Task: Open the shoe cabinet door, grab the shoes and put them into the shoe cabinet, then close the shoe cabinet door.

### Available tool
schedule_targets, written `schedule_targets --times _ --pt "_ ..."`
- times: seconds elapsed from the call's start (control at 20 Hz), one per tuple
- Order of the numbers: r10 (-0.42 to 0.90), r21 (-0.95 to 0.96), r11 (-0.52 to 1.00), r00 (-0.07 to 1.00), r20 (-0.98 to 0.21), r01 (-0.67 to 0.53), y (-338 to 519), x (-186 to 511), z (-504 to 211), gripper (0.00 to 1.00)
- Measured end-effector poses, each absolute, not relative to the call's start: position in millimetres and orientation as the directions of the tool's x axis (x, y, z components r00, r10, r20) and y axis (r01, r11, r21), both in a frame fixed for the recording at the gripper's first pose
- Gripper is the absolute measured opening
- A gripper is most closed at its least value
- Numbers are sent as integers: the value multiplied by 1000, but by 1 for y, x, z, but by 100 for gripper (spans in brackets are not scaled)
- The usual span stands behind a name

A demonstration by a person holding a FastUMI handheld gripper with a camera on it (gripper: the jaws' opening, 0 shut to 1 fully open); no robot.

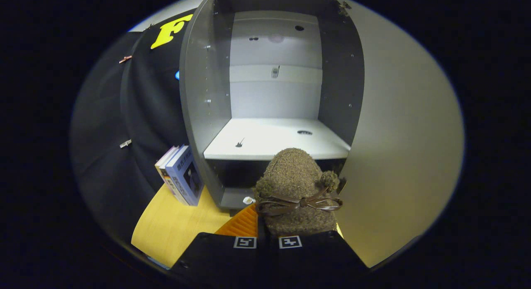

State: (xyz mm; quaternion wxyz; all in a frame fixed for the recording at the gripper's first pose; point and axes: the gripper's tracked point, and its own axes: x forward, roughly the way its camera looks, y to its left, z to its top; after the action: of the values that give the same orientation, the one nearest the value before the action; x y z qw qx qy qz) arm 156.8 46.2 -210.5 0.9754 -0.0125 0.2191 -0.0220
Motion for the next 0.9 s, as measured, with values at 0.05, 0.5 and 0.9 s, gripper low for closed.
schedule_targets --times 0.05,0.5,0.9 --pt "-58 -39 998 905 -421 46 43 162 -202 5" --pt "-90 -5 995 917 -389 96 23 226 -145 5" --pt "-77 -19 997 918 -388 76 25 327 -123 5"
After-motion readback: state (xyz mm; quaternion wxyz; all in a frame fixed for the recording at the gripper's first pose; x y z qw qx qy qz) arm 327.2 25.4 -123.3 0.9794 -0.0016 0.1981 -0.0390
